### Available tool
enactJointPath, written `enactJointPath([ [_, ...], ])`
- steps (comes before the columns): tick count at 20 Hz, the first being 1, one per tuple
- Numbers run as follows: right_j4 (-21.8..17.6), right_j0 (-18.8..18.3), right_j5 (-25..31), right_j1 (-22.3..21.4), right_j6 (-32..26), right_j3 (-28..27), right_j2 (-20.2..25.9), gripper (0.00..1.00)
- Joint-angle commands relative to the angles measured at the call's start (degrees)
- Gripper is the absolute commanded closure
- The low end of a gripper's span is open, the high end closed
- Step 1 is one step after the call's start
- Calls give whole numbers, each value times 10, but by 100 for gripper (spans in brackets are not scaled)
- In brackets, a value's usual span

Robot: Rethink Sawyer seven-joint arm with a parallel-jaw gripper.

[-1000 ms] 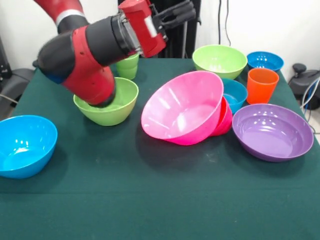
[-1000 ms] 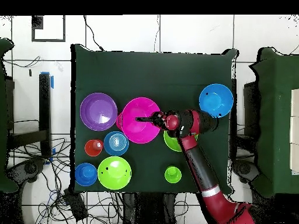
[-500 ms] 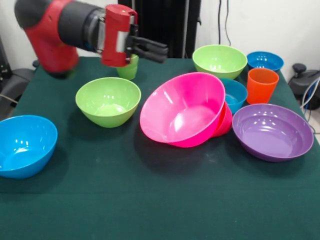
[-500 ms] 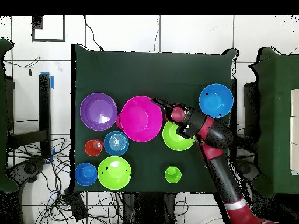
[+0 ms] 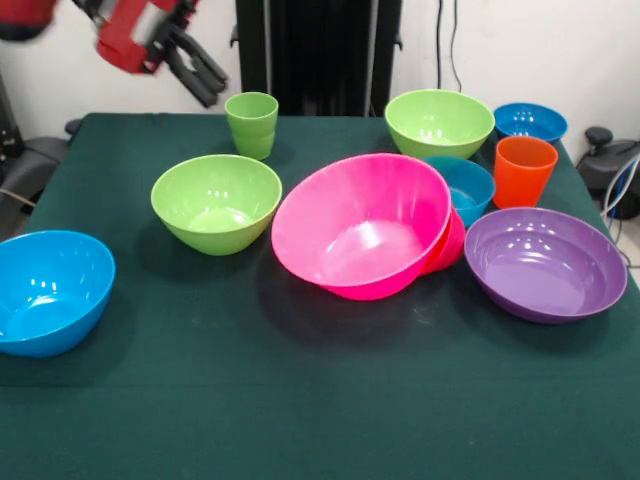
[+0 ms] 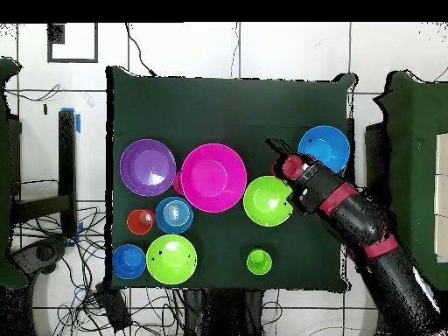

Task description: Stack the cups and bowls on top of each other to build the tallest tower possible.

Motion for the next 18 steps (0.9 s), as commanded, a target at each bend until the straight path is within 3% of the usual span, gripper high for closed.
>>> enactJointPath([
  [1, 3, 71, -114, -267, 219, 93, -102, 100],
  [2, 10, 84, -124, -307, 242, 103, -116, 100],
  [9, 33, 179, -153, -441, 325, 118, -231, 100],
  [12, 40, 201, -157, -455, 338, 118, -258, 100],
  [18, 80, 290, -185, -478, 397, 126, -323, 100],
])
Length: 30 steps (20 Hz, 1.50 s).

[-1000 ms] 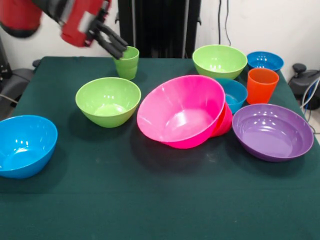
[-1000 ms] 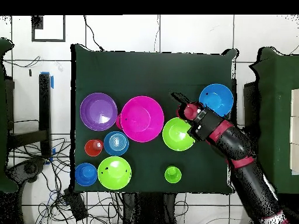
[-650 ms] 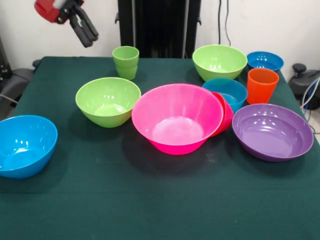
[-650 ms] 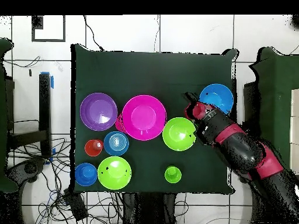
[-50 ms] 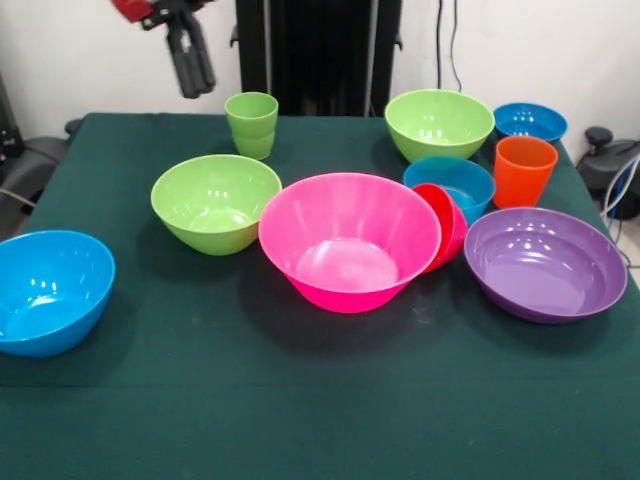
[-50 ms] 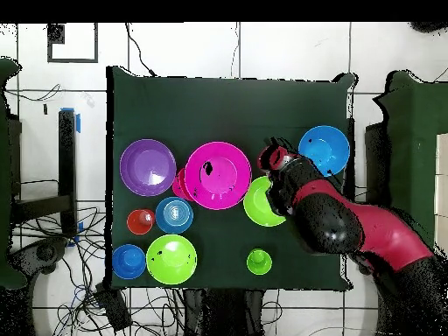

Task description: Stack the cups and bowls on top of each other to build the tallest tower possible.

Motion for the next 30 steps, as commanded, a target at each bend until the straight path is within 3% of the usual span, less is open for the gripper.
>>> enactJointPath([
  [1, 42, 102, -45, -77, 159, 67, -132, 100],
  [10, 94, 185, -74, -65, 194, 46, -187, 100],
  [21, 138, 237, -84, -56, 205, 34, -239, 100],
  [30, 191, 314, -157, 9, 212, -8, -312, 100],
])
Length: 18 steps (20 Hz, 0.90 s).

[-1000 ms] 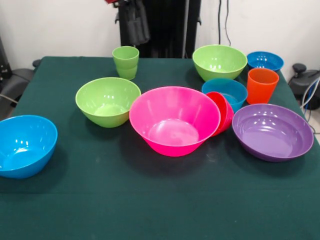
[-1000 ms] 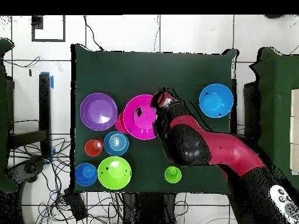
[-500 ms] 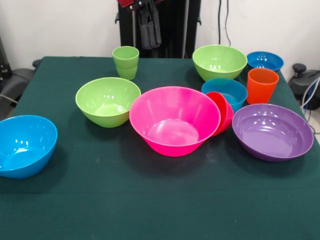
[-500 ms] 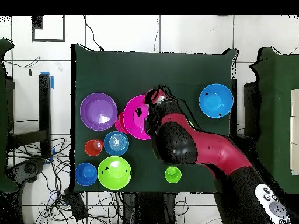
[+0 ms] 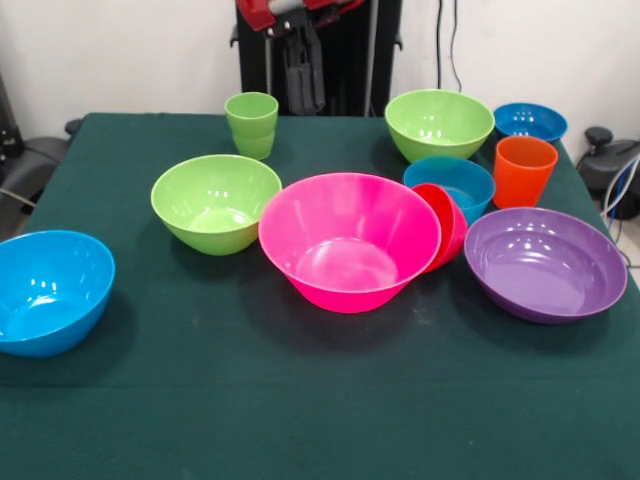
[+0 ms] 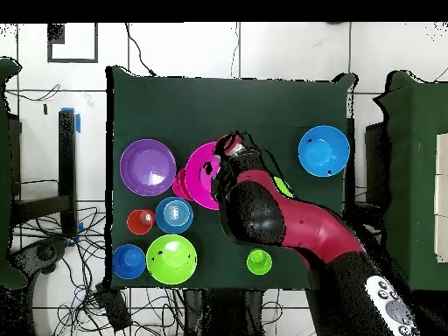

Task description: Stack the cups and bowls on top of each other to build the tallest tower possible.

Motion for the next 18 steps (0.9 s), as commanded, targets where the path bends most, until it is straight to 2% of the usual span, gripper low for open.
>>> enactJointPath([
  [1, 48, 64, -67, 71, 119, -16, -82, 100],
  [8, 66, 78, -80, 74, 111, -3, -108, 100],
  [10, 64, 72, -86, 92, 112, -7, -102, 100],
  [13, 71, 83, -116, 118, 118, -16, -108, 100],
  [15, 94, 108, -141, 135, 132, -23, -121, 100],
  [18, 156, 162, -180, 147, 158, -28, -145, 100],
])
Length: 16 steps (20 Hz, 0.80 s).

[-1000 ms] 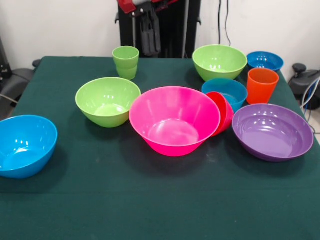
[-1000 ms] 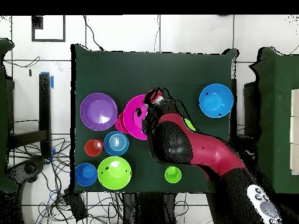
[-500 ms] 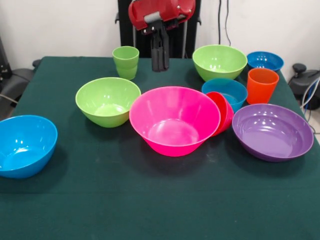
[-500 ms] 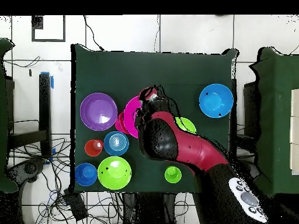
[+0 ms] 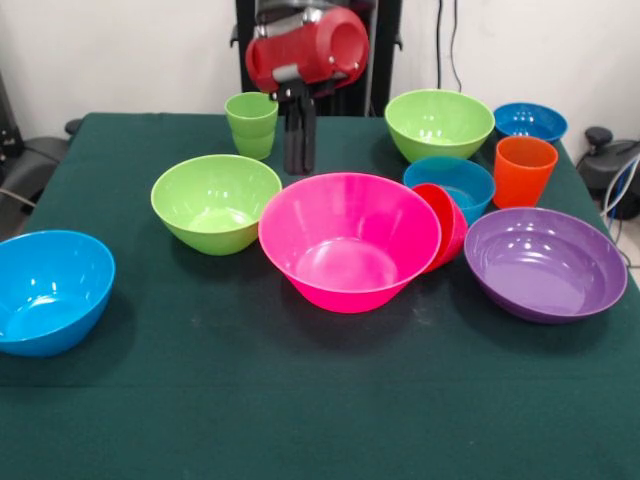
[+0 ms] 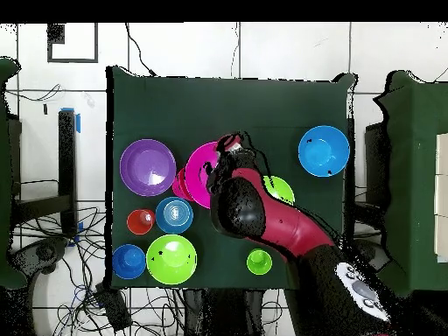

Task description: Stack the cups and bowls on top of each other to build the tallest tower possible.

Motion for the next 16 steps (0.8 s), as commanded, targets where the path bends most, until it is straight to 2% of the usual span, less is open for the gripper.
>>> enactJointPath([
  [1, 94, 84, -70, 63, 160, -10, -45, 100],
  [4, 168, 133, -70, 48, 182, 9, -64, 100],
  [6, 185, 144, -73, 46, 183, 12, -68, 100],
  [8, 264, 198, -71, 38, 189, 18, -93, 100],
  [12, 371, 277, -52, 22, 175, 27, -139, 100],
  [16, 394, 304, -25, 8, 166, 32, -160, 100],
])
